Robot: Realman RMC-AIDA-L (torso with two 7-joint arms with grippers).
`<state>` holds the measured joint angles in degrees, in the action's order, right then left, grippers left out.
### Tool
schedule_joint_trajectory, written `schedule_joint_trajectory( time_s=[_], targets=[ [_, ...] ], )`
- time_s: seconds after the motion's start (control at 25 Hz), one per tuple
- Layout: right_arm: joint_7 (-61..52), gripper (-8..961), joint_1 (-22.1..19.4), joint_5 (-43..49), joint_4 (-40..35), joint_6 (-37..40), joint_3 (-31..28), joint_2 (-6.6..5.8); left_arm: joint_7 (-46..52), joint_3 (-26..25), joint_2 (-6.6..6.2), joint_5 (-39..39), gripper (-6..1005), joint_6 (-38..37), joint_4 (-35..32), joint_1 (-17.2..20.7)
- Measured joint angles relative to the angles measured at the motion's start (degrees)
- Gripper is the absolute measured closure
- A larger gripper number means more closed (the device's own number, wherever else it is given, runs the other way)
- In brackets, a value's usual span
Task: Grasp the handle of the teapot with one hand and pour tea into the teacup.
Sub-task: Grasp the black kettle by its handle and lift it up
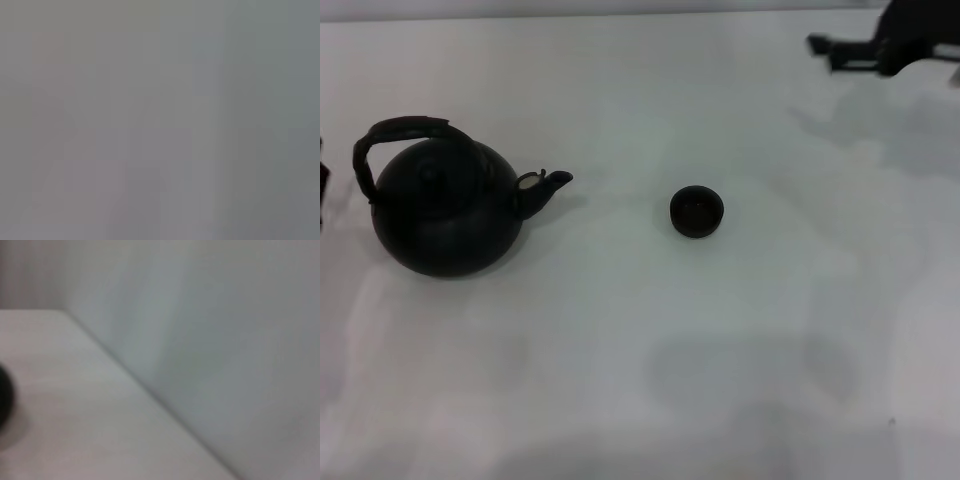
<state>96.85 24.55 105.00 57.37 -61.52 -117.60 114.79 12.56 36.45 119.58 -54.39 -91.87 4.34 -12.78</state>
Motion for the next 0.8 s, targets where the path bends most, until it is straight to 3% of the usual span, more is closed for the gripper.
schedule_joint_trajectory(
  time_s=[0.32,0.48,0.8],
  targets=[
    [2.3,98,-0.6,0.3,-2.2,2.9,-11.0,-0.88,-4.0,5.5,0.13,-0.2,451,-6.0,4.1,0.7],
    [2.6,99,-0.7,0.1,-3.3,4.7,-11.8,-1.52,-4.2,6.8,0.14,-0.1,452,-5.7,4.9,0.0],
    [4.0,100,-1.4,0.0,-3.6,7.2,-11.9,-1.02,-1.7,6.5,-0.12,0.4,452,-2.7,5.6,-1.5]
  ],
)
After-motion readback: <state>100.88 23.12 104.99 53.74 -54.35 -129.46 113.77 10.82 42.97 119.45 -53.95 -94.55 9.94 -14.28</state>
